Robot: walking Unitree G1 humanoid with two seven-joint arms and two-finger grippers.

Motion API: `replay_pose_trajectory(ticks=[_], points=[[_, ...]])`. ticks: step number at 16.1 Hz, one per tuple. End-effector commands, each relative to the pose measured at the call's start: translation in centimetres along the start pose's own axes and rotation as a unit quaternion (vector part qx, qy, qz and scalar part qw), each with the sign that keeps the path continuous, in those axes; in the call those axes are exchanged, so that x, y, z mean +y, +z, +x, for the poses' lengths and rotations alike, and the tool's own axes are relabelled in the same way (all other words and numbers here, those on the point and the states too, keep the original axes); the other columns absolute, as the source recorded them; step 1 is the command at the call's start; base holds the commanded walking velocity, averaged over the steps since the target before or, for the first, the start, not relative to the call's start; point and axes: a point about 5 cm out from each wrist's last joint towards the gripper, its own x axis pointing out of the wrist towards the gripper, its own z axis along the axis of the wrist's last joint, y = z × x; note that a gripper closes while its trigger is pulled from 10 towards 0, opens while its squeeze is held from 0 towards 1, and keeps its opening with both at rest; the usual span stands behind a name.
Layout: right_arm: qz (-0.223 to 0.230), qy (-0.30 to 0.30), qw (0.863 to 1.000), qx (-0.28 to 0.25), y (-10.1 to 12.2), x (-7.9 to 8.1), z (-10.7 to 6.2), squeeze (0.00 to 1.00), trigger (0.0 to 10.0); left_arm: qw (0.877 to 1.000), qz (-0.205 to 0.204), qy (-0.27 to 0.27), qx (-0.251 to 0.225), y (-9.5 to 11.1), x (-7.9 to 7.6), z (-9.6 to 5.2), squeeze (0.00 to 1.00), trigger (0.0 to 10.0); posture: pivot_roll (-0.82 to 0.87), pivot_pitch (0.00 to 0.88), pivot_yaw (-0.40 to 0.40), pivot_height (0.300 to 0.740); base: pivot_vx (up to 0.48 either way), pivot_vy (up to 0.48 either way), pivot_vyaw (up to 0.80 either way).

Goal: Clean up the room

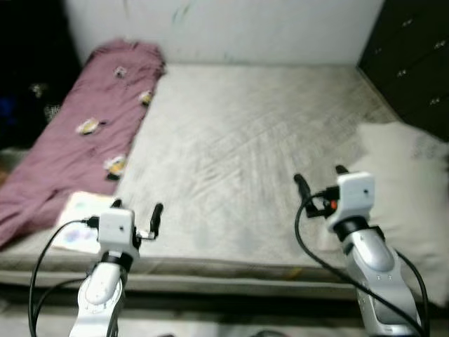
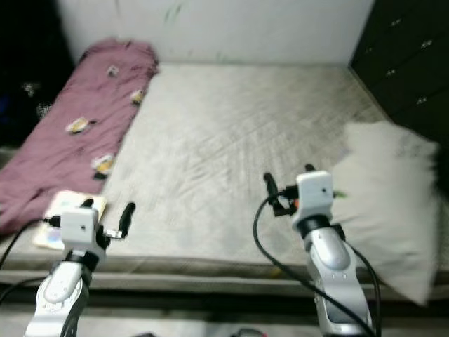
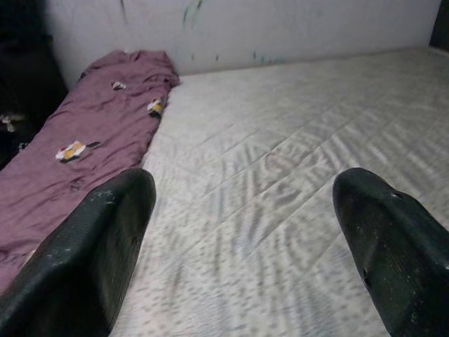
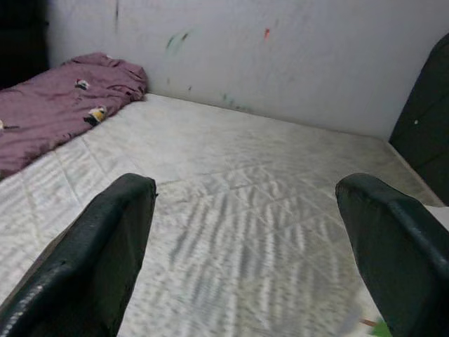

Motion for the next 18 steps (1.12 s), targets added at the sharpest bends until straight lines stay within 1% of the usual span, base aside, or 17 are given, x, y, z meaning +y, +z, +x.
replay_pose_trajectory(ticks=[1,9,12,18], points=[[0.004,0.007,1.000,-0.007,0.31,0.44,0.21,0.00,10.0,1.000,0.008,0.008,0.002,-0.03,0.70,-0.17,0.00,10.0,-0.08,0.000,0.009,0.740,0.000,-0.428,0.00],[0.004,0.006,1.000,-0.003,0.09,0.40,0.06,0.00,10.0,1.000,0.008,0.007,0.001,-0.04,0.64,-0.13,0.00,10.0,-0.08,0.000,0.011,0.740,0.000,-0.427,0.00],[0.004,0.004,1.000,-0.003,0.10,0.35,0.10,0.00,10.0,1.000,-0.002,0.002,-0.010,0.17,0.71,-0.07,0.00,10.0,-0.08,0.000,0.010,0.740,0.000,0.000,0.00],[0.005,0.000,1.000,-0.004,0.13,0.23,0.15,0.00,10.0,1.000,-0.002,-0.008,-0.012,0.33,0.57,0.03,0.00,10.0,-0.09,0.000,0.012,0.740,0.000,0.000,0.00]])
